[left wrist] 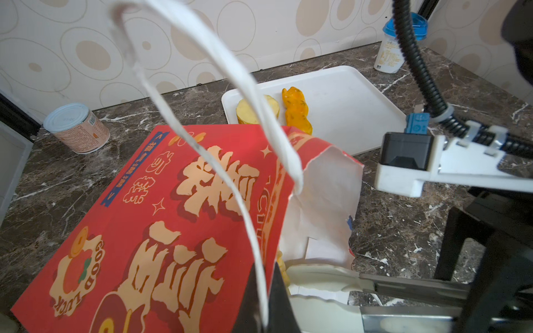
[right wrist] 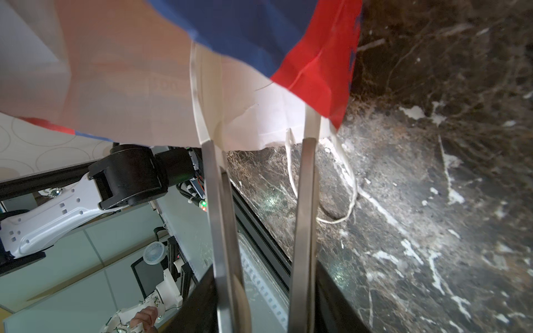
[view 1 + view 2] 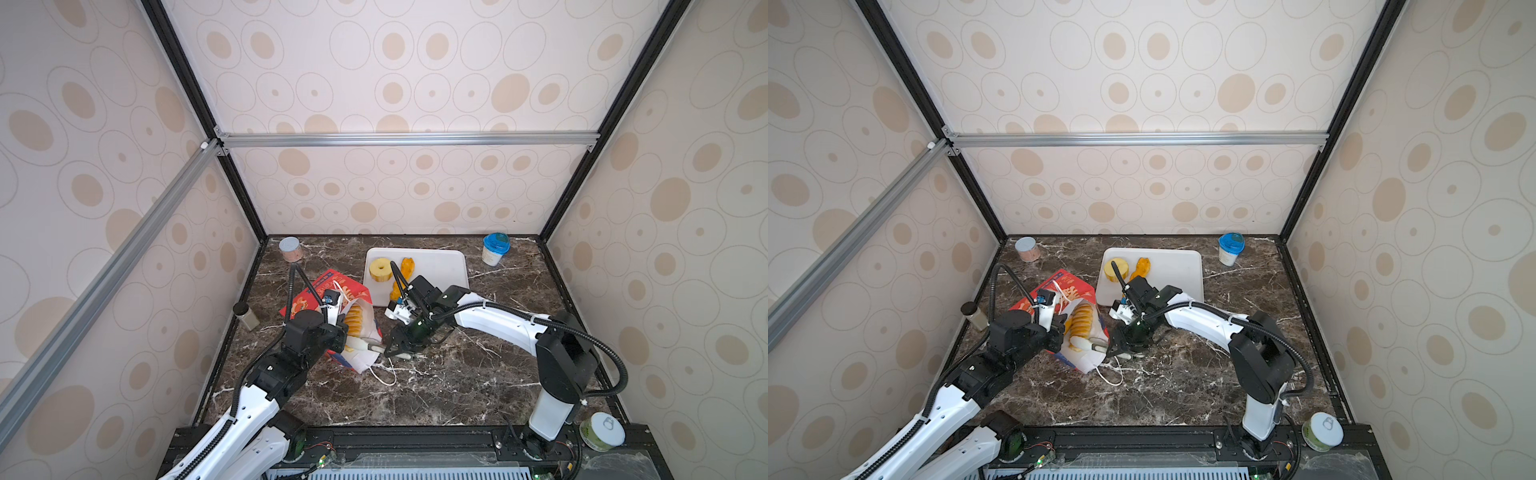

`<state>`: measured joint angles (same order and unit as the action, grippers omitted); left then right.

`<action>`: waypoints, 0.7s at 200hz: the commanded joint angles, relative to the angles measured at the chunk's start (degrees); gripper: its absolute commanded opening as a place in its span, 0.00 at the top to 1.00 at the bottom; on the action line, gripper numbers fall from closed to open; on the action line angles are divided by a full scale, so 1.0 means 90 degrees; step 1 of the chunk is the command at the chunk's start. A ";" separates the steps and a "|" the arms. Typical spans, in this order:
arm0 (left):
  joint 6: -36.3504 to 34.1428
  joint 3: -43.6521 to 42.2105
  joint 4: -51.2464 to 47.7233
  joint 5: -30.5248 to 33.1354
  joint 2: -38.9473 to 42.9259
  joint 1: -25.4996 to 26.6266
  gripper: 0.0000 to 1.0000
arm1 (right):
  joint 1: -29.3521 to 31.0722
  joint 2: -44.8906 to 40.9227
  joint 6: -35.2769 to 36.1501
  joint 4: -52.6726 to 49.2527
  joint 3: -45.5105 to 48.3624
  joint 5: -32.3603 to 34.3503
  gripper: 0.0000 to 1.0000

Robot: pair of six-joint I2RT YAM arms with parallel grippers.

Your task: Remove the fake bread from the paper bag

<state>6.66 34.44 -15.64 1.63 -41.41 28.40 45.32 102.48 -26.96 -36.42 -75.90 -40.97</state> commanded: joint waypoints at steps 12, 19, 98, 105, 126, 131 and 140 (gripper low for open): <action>-0.0007 0.0209 0.0165 -0.0033 0.0205 0.0024 1.00 | -0.0010 0.0232 -0.0252 0.0513 -0.0209 -0.0451 0.51; -0.0007 0.0179 0.0177 -0.0034 0.0223 0.0019 1.00 | -0.0006 0.0288 -0.0306 0.0621 -0.0209 -0.0524 0.51; 0.0049 0.0003 0.0206 0.0124 0.0360 0.0028 1.00 | -0.0008 0.0430 -0.0086 0.0132 -0.0415 -0.0410 0.90; 0.0066 -0.0013 0.0214 0.0153 0.0367 0.0023 1.00 | -0.0006 0.0380 -0.0040 0.0056 -0.0405 -0.0352 0.98; 0.0100 -0.0051 0.0242 0.0226 0.0363 0.0026 1.00 | -0.0006 0.0151 0.0145 -0.0242 -0.0373 -0.0173 1.00; 0.0110 -0.0069 0.0258 0.0238 0.0355 0.0028 1.00 | -0.0009 0.0075 0.0174 -0.0277 -0.0366 -0.0142 1.00; 0.0105 -0.0095 0.0264 0.0258 0.0359 0.0026 1.00 | -0.0006 -0.0064 0.0238 -0.0367 -0.0349 -0.0106 1.00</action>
<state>6.74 33.47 -15.92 2.74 -39.09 28.40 45.32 106.67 -27.29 -35.16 -78.46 -43.81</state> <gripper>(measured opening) 0.047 0.251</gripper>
